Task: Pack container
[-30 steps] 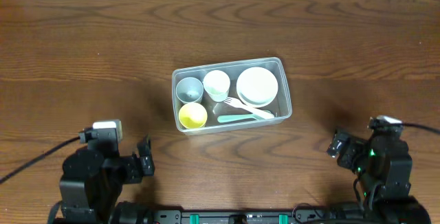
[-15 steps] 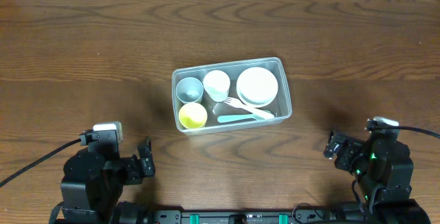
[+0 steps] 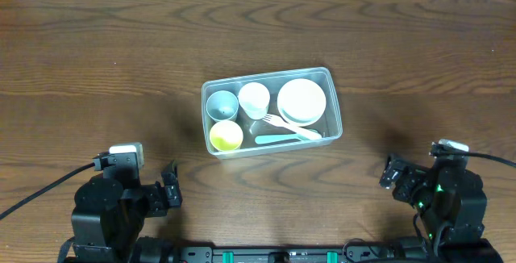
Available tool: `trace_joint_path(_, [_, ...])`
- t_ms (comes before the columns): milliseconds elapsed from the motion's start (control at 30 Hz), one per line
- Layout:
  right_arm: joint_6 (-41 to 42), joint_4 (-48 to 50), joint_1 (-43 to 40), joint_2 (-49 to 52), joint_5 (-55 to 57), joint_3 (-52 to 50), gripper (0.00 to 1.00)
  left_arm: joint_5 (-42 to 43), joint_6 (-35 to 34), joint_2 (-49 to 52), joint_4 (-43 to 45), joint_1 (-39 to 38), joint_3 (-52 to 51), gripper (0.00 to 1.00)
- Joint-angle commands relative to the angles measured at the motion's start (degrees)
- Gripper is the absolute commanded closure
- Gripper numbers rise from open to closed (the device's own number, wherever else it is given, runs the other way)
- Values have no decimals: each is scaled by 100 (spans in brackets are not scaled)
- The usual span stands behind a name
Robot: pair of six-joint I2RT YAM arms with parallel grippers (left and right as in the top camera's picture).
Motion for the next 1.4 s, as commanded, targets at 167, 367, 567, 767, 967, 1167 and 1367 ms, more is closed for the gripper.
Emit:
trace_joint_path(167, [-1781,1987,66,-1478,-1207,-1394,1,-9,-28,-20,7,-28,-7,2])
trace_joint_path(367, [-2391,3526,63,-2170,-1600,-2280,1,-9,-28,-20,7,-28,-7,2])
trace_joint_path(567, [-3143,4957,61,-2238,-1593,-3040,1,-9,-28,-17,4,-28,-7,2])
trace_joint_path(767, [-3366,5149,28,-2240,-1178,-3665,1,-9,-28,-17,4,-28,-7,2])
trace_joint_path(967, [-2710,4697,-61,-2240,-525,-3668,1,-9,-28,-17,-4,-28,-7,2])
trace_joint_path(1167, [-2424,4717,-61,-2240,-590,-3668,1,-9,-28,-17,-13,-28,-7,2])
trace_joint_path(1367, [-2424,4715,-61,-2238,-588,-3668,1,-9,-28,-17,-13,-28,-7,2])
